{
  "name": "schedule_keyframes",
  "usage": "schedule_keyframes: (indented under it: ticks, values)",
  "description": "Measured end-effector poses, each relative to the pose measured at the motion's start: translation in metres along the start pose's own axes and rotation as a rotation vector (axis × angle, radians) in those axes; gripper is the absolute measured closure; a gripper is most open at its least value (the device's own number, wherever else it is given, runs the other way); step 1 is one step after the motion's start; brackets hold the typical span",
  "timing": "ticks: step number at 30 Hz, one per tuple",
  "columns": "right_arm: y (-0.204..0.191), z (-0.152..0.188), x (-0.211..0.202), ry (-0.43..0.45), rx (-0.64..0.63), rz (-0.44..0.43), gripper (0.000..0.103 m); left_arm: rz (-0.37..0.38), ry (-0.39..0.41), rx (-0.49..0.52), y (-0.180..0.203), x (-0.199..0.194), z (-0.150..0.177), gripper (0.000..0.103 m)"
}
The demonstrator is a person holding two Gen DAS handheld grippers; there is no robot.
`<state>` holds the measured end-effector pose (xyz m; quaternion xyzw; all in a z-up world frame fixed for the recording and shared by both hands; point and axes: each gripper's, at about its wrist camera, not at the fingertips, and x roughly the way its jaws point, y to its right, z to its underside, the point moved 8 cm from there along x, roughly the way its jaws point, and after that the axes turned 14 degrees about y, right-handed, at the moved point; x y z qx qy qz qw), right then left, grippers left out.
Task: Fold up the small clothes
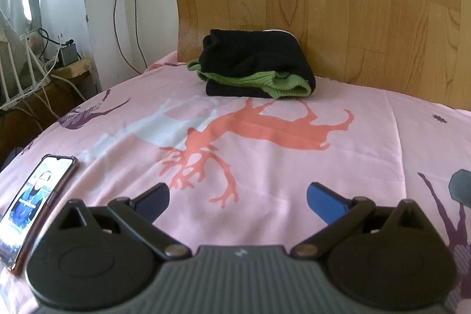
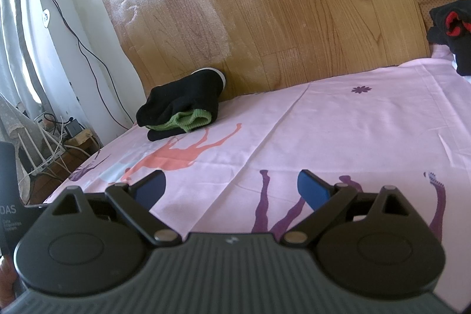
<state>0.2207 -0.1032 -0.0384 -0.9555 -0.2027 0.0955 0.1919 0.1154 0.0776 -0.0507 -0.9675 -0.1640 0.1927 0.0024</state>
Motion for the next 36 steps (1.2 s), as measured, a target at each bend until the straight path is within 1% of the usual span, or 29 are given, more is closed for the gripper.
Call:
schedule_keyframes:
  ticks: [36]
  values:
    - [0.0009, -0.0007, -0.0005, 0.001, 0.001, 0.000, 0.005, 0.008, 0.017, 0.012, 0.0027, -0.0028, -0.0014, 0.000]
